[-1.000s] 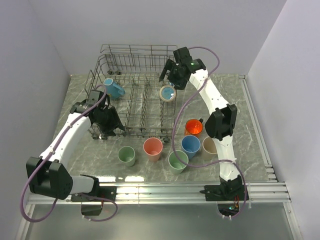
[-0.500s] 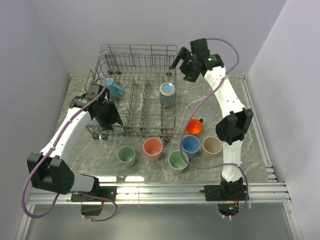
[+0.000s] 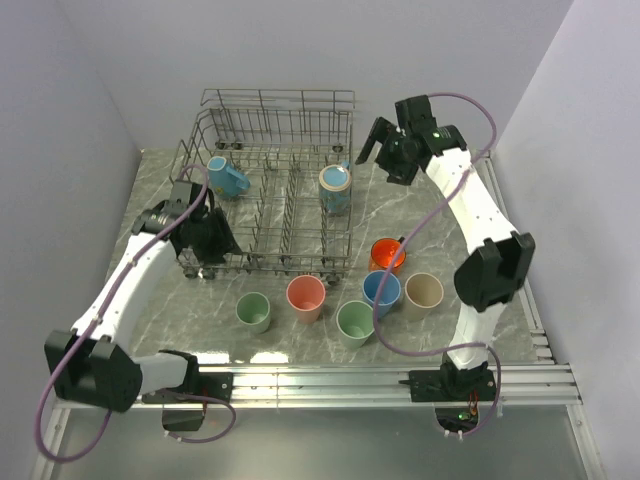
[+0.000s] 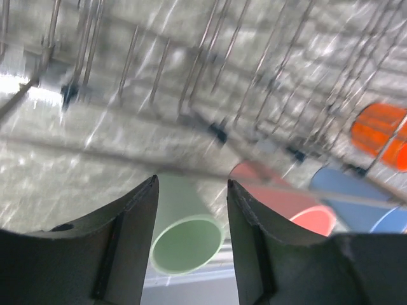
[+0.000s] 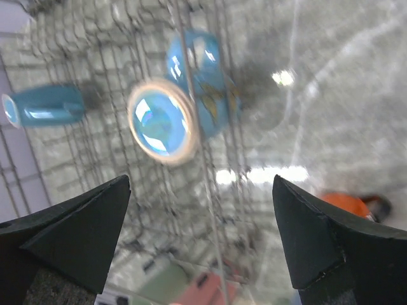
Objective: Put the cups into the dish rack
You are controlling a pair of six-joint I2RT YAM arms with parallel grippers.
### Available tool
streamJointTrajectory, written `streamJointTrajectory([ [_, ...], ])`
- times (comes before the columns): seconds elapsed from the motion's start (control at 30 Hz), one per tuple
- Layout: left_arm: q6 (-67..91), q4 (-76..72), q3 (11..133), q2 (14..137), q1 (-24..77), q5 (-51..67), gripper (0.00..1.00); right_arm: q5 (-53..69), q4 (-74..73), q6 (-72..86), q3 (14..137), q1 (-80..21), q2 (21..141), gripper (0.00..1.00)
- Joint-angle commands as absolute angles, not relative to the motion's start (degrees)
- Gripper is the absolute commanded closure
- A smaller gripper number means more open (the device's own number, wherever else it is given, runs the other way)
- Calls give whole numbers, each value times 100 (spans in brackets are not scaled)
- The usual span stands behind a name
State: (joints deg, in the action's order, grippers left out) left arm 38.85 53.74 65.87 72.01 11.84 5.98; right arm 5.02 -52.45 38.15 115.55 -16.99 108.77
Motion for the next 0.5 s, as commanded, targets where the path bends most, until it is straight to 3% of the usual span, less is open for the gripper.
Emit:
streamJointTrajectory([
  [0.0, 3779, 5827, 6093, 6769, 1248, 703, 48, 343, -4958, 3498, 10988, -1723, 10048, 1],
  [0.13, 3841, 5932, 5635, 6154, 1380, 826, 48, 395, -4676, 3507, 10171, -1696, 9677, 0],
  [0.47, 4095, 6038, 4791, 5484, 1617, 1098, 51, 422, -4685, 3507, 10143, -1687, 9633, 0],
])
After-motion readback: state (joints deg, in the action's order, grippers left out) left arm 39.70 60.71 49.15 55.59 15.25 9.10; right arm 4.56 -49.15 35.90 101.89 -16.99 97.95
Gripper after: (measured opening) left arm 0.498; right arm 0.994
